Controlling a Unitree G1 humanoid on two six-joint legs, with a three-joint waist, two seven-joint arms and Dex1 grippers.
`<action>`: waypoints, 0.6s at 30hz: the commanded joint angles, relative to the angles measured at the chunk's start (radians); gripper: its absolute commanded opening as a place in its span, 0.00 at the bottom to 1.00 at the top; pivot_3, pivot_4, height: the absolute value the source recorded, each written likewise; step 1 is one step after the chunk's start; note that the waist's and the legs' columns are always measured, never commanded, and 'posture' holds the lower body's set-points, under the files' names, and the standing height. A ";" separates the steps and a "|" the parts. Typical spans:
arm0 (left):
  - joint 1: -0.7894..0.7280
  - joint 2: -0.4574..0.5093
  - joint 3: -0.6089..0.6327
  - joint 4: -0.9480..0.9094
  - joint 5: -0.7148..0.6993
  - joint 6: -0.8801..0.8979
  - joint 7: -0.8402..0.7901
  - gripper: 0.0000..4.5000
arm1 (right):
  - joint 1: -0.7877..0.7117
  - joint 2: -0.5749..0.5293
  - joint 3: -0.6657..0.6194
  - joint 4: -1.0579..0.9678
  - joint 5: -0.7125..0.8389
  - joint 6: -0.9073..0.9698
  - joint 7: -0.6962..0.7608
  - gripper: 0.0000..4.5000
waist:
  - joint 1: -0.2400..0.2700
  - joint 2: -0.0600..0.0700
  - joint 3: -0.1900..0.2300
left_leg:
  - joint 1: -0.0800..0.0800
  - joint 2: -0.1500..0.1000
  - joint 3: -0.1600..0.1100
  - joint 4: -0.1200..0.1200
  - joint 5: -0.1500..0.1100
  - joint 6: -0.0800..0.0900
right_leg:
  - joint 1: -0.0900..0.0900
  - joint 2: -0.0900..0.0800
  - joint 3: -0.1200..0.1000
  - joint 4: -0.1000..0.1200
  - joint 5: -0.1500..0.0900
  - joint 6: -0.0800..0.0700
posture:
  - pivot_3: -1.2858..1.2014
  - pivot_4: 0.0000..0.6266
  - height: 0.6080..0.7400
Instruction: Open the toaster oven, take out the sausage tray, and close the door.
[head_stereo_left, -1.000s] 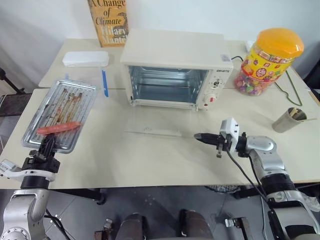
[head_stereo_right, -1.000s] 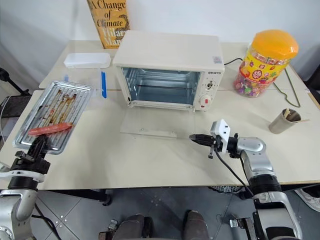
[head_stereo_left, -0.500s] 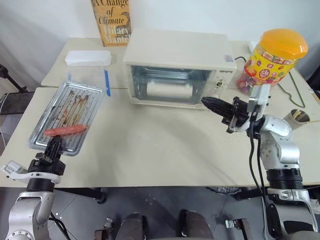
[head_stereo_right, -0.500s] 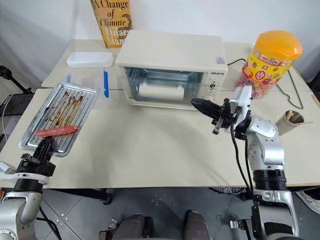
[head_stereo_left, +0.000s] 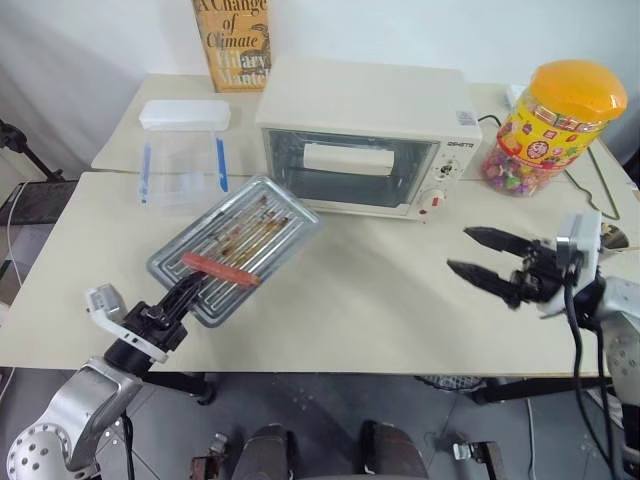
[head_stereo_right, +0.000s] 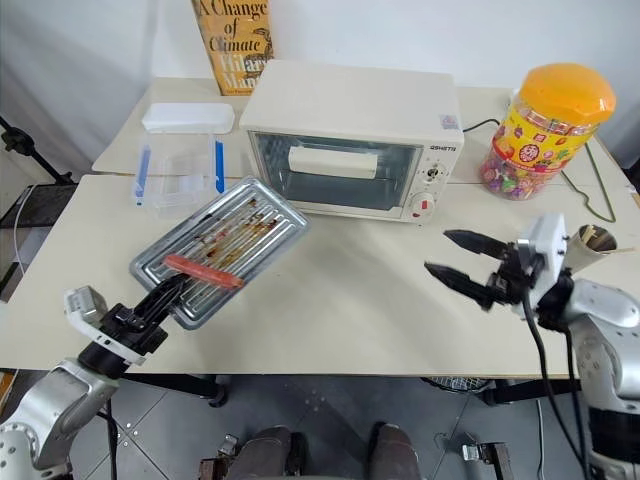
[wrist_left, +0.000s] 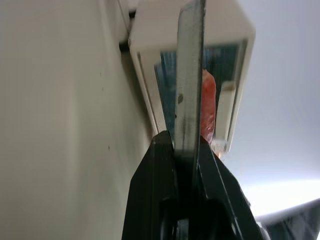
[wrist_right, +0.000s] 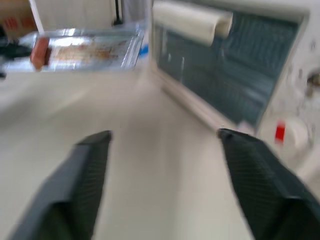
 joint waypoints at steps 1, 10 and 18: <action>-0.039 0.061 -0.060 0.041 -0.026 0.068 -0.050 0.00 | 0.074 -0.025 -0.077 -0.080 -0.001 -0.034 0.013 0.99 | 0.000 0.000 0.000 | 0.000 0.000 0.000 0.000 0.000 0.000 | 0.000 0.000 0.000 0.000 0.000 0.000 | 0.52 0.24 1.00; -0.482 0.182 -0.432 0.426 0.113 0.249 -0.164 0.00 | 0.410 0.020 -0.272 -0.289 0.020 -0.003 -0.057 0.99 | 0.023 0.002 -0.001 | 0.001 -0.002 0.001 0.000 0.001 -0.001 | 0.000 0.001 0.003 0.000 0.000 0.001 | 0.52 0.24 1.00; -0.708 0.068 -0.536 0.671 0.435 0.285 -0.292 0.00 | 0.579 0.069 -0.377 -0.426 0.066 0.034 -0.116 0.99 | 0.023 0.001 0.000 | 0.000 -0.002 0.001 -0.002 0.001 -0.001 | -0.001 0.001 0.001 -0.001 0.000 0.001 | 0.52 0.24 1.00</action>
